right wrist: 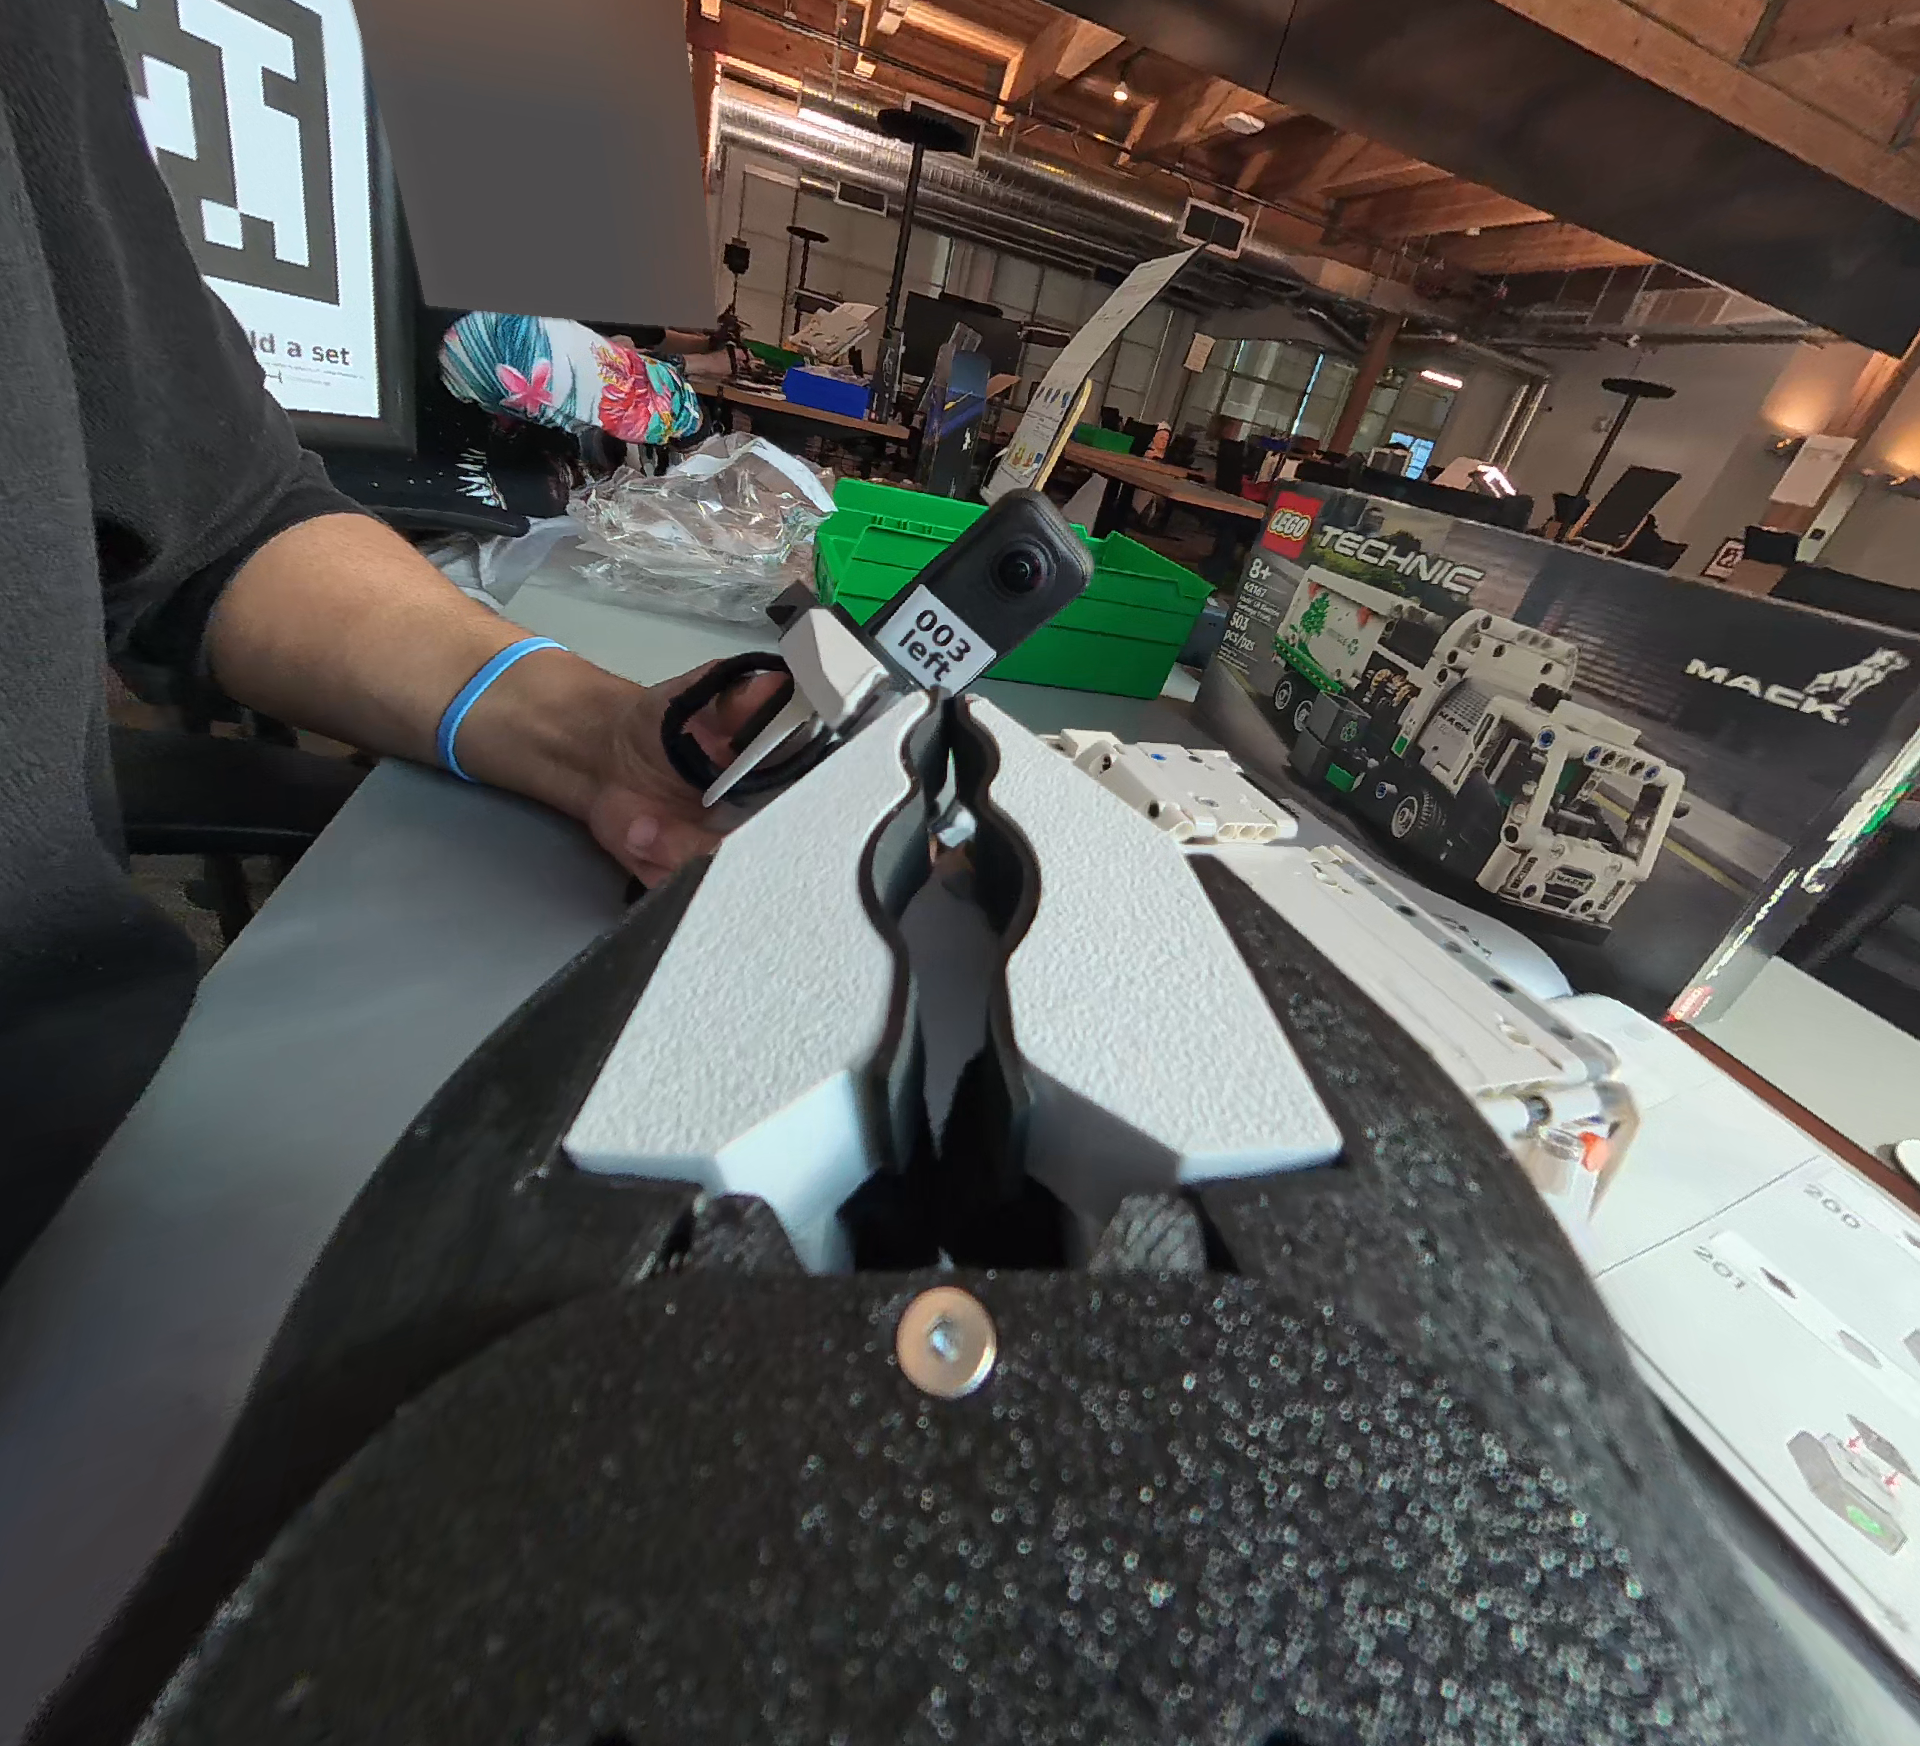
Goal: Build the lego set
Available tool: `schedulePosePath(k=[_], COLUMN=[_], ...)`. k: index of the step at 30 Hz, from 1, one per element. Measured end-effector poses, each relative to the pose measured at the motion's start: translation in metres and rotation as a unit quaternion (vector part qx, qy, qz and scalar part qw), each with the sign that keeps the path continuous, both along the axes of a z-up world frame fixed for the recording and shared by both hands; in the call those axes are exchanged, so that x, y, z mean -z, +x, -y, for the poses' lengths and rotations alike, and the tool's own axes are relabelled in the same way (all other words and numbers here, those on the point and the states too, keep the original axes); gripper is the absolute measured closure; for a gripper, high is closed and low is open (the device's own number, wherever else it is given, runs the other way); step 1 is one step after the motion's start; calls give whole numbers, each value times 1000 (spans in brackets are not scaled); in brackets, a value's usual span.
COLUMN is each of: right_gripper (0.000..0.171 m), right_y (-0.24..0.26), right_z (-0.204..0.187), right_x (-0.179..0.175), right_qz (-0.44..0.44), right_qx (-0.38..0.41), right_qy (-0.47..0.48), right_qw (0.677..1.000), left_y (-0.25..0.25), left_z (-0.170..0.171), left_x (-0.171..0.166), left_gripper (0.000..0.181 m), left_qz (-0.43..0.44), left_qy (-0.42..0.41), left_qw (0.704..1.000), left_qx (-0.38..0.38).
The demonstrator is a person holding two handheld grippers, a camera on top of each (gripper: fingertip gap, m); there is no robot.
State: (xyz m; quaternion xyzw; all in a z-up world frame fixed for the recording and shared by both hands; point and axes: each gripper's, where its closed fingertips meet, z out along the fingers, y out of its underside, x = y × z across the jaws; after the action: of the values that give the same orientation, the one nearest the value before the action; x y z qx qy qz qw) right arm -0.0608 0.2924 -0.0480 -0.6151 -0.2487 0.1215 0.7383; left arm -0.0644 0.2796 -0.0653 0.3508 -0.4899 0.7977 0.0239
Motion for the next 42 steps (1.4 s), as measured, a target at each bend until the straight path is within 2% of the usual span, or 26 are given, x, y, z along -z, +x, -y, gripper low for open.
schedulePosePath(k=[7,16,29,37,39,42], right_gripper=[171,171,171,171,171,171], right_y=[5,-8,-8,7,11,36], right_z=[-3,2,3,-2,-3,-1], right_x=[2,2,0,2,3,-15], right_qz=[-63,5,-9,-93,-104,-150], right_qx=[-13,-7,-3,-16,-8,22], right_qy=[-36,-5,-12,-87,-91,-61], right_qw=[997,1000,1000,992,990,987], left_y=[0,0,-1,-2,-1,-2], left_z=[0,-2,0,1,0,-1], left_x=[0,-1,-1,-1,-1,-1], left_gripper=[158,157,158,158,158,158], left_qz=[7,8,9,16,16,17], left_qy=[10,1,2,13,14,12], left_qw=[1000,1000,1000,1000,1000,1000], left_qx=[-8,-6,-1,-3,-8,-8])
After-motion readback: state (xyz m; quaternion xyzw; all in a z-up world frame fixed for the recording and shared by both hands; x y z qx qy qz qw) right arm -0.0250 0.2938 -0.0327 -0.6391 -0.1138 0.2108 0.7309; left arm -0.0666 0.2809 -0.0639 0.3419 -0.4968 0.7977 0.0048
